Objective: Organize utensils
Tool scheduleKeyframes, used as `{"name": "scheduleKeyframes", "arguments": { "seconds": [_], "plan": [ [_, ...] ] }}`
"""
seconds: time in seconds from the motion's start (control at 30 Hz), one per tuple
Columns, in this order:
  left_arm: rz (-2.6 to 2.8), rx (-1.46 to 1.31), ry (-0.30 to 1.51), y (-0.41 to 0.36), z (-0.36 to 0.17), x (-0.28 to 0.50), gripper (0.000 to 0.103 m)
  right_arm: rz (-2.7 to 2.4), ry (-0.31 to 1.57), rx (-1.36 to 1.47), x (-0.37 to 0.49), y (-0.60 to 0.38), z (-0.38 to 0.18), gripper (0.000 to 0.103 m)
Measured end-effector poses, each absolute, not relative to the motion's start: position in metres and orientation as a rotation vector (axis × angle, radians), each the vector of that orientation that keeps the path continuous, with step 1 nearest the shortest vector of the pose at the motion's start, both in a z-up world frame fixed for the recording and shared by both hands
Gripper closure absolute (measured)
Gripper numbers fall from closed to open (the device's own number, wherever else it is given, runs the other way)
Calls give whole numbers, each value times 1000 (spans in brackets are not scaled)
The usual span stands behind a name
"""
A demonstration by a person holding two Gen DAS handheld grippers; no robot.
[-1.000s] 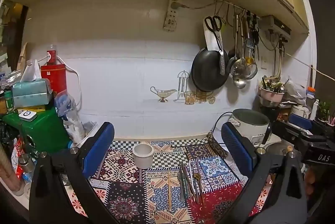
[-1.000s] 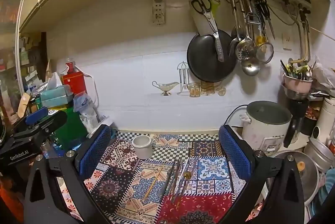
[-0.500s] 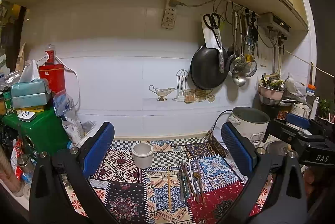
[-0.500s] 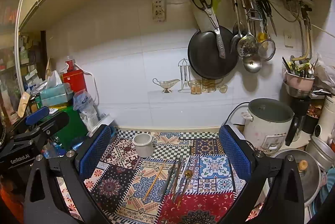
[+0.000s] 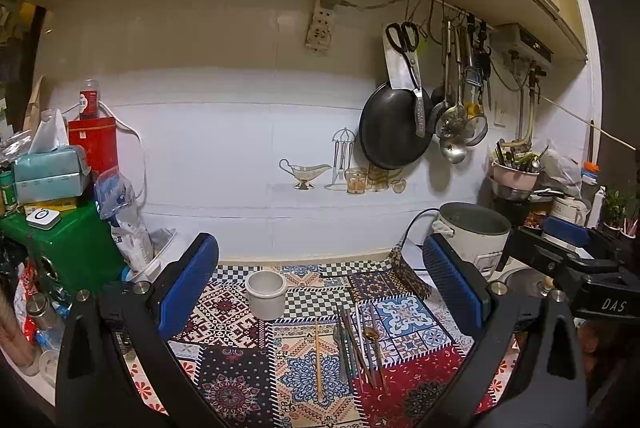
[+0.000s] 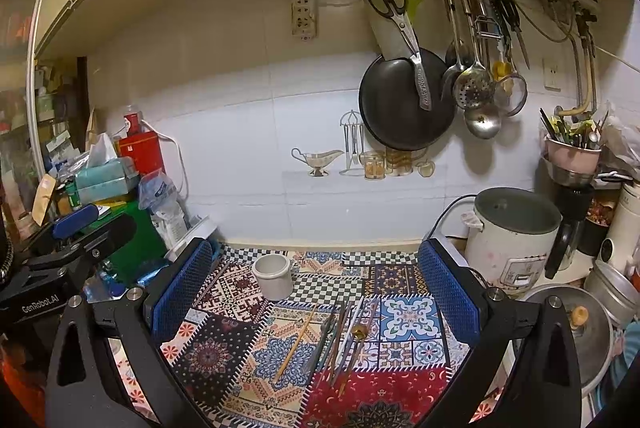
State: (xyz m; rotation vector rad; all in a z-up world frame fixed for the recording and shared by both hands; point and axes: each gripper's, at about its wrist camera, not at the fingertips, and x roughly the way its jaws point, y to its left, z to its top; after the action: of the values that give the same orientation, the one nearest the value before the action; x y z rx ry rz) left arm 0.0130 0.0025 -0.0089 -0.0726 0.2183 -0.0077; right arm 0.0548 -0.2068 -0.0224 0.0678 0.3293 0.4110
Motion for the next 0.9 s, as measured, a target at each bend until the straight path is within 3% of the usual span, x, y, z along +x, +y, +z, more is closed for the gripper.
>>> {"name": "scheduleKeyframes", "arguments": {
  "seconds": [0.9],
  "plan": [
    [-9,-64,234,5,-8,20,0,417,324,79,61,-206,-20,1]
  ]
}}
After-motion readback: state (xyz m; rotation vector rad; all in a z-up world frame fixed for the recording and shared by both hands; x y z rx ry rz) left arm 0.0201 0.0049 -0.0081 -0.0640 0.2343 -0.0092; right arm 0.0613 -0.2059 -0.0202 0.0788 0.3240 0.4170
